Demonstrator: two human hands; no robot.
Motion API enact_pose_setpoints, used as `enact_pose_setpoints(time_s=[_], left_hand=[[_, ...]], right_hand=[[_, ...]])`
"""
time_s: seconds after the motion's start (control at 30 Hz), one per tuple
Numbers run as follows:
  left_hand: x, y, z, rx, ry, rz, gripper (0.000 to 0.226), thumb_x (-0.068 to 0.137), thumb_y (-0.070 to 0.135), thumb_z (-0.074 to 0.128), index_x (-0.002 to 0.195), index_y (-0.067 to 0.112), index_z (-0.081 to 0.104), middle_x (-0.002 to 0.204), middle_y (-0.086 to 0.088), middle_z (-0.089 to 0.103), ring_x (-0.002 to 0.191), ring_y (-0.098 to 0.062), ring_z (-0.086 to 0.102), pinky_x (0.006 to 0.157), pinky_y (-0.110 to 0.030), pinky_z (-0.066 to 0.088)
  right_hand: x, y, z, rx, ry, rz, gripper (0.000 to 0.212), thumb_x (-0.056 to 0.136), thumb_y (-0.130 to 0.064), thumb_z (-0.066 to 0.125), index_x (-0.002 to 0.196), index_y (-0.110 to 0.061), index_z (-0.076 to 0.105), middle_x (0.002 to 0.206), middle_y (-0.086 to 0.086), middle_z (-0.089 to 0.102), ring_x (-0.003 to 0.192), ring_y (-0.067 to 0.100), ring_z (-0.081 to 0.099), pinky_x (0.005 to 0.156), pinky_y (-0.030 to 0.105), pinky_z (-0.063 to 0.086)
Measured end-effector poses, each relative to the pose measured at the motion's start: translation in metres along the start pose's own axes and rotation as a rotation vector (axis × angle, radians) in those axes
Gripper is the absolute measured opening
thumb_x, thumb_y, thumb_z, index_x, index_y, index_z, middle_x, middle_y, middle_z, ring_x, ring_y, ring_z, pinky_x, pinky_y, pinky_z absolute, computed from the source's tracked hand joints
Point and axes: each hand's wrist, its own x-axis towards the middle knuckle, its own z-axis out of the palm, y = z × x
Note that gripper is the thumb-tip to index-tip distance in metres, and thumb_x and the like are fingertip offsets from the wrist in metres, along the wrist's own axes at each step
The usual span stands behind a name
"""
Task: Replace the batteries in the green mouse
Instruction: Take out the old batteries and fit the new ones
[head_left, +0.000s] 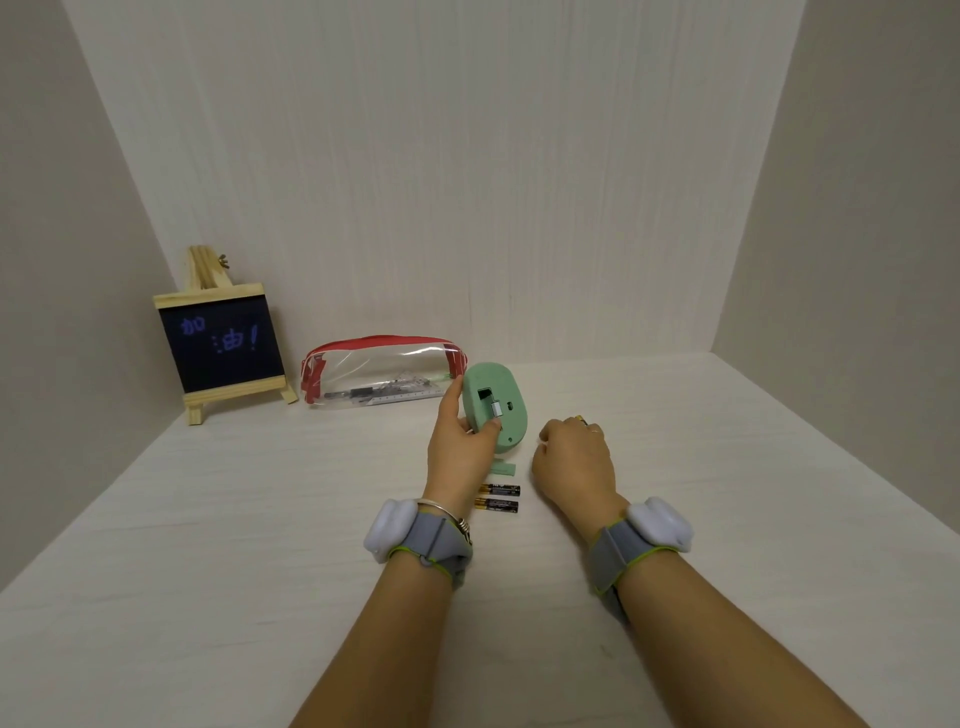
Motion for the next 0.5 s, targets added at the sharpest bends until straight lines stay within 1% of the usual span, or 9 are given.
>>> enact_pose_setpoints(time_s=[0.1,0.17,0.23,0.33,0.4,0.43,0.5], left_hand=[[0.0007,-0.0004,0.0002,-0.037,-0.011,-0.016,0.066,0.089,0.005,0.055,0.144,0.032,0.033,0.106,-0.01,0.068,0.101,-0.024,0.066,0.081,-0.034,0.055],[0.0008,0.0003,0.0,-0.075,-0.032,-0.03,0.068,0.088,0.0,0.054,0.144,0.032,0.034,0.105,-0.01,0.067,0.098,-0.023,0.065,0.075,-0.029,0.054],[0.0004,0.0017,-0.0008,-0.116,-0.064,-0.041,0.073,0.086,-0.006,0.054,0.144,0.033,0.032,0.11,-0.012,0.066,0.099,-0.022,0.064,0.068,-0.021,0.051],[0.002,0.003,-0.0027,-0.16,-0.102,-0.054,0.076,0.086,-0.01,0.053,0.144,0.034,0.031,0.117,-0.013,0.066,0.106,-0.024,0.064,0.064,-0.017,0.051],[0.0054,0.0031,-0.0036,-0.143,-0.126,-0.046,0.076,0.087,-0.009,0.053,0.146,0.033,0.03,0.12,-0.014,0.065,0.109,-0.024,0.063,0.067,-0.017,0.052],[0.0067,0.0024,-0.0037,-0.122,-0.142,-0.038,0.076,0.087,-0.007,0.054,0.146,0.032,0.028,0.121,-0.013,0.064,0.11,-0.023,0.063,0.072,-0.019,0.053],[0.0075,-0.0007,-0.0035,-0.115,-0.157,-0.032,0.075,0.088,-0.003,0.056,0.147,0.033,0.027,0.123,-0.012,0.064,0.113,-0.023,0.062,0.085,-0.027,0.053]], right_hand=[[0.0007,0.0016,0.0016,-0.025,0.007,-0.018,0.029,0.085,-0.001,0.042,0.105,-0.003,0.062,0.11,0.016,0.058,0.109,0.036,0.046,0.093,0.033,0.035],[0.0009,0.0018,0.0021,-0.016,0.012,-0.027,0.029,0.084,0.001,0.041,0.104,-0.003,0.062,0.11,0.016,0.056,0.108,0.036,0.046,0.095,0.032,0.034],[0.0002,0.0009,0.0011,-0.002,0.01,-0.033,0.028,0.084,0.002,0.041,0.105,-0.002,0.06,0.111,0.016,0.053,0.107,0.035,0.046,0.092,0.033,0.036],[-0.0006,0.0005,0.0011,0.02,0.005,-0.039,0.029,0.083,0.003,0.041,0.107,0.0,0.057,0.111,0.018,0.051,0.105,0.034,0.047,0.083,0.035,0.041],[-0.0001,0.0009,0.0035,0.009,0.001,-0.056,0.032,0.081,0.004,0.04,0.109,-0.001,0.055,0.108,0.019,0.053,0.106,0.034,0.047,0.083,0.035,0.039],[0.0007,0.0012,0.005,0.004,0.003,-0.062,0.034,0.08,0.005,0.039,0.11,-0.001,0.054,0.107,0.02,0.055,0.106,0.034,0.047,0.082,0.035,0.038],[0.0015,0.0002,0.007,0.015,0.026,-0.067,0.037,0.08,0.006,0.037,0.113,-0.002,0.052,0.105,0.02,0.057,0.105,0.035,0.048,0.082,0.035,0.037]])
